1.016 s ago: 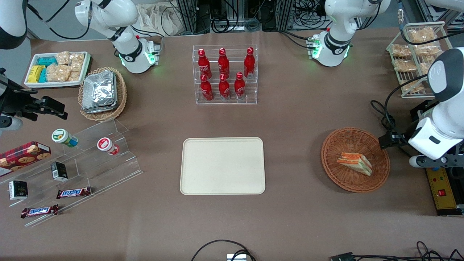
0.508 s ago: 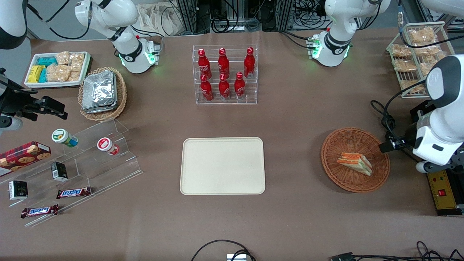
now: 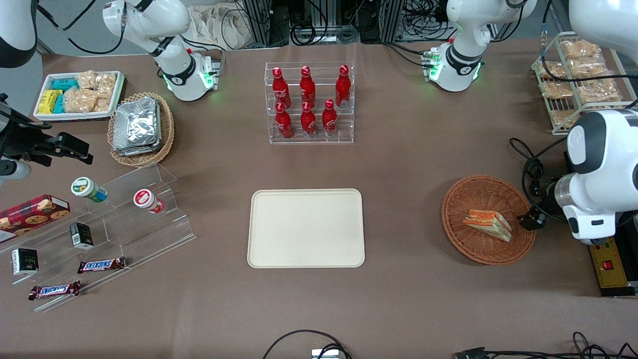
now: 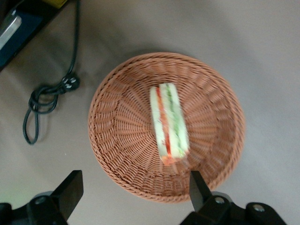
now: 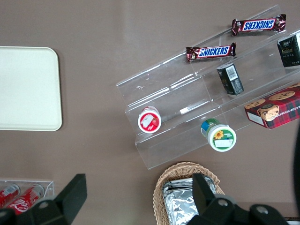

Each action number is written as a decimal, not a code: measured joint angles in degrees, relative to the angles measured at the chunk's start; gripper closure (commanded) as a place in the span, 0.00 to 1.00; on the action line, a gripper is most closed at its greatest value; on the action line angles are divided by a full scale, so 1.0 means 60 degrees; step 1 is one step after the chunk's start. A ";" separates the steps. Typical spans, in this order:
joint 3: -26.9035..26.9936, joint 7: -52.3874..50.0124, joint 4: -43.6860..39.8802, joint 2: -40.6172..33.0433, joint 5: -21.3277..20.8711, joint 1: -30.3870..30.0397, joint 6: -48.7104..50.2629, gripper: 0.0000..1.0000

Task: Place sandwich from basket to tray
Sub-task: 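Lower the open left gripper over the wrapped sandwich in the wicker basket, then close the left gripper on the sandwich and lift it from the basket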

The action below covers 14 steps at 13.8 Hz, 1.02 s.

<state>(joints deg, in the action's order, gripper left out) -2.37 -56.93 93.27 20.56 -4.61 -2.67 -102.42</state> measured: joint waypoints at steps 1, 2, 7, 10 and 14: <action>0.0062 -0.0643 0.0062 0.0143 0.0000 -0.0009 -0.0030 0.00; 0.0101 -0.1329 0.0111 0.0308 0.0000 -0.0011 -0.0070 0.00; 0.0209 -0.4283 0.0174 0.0686 0.0057 -0.0015 -0.0920 0.00; 0.0206 -0.5149 0.0579 0.0766 0.0414 -0.0005 -0.1847 0.00; 0.0134 -0.5280 0.1400 0.0947 0.0570 0.0058 -0.2984 0.00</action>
<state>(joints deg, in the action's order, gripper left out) -1.57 -88.60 101.67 26.24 -1.19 -2.32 -120.33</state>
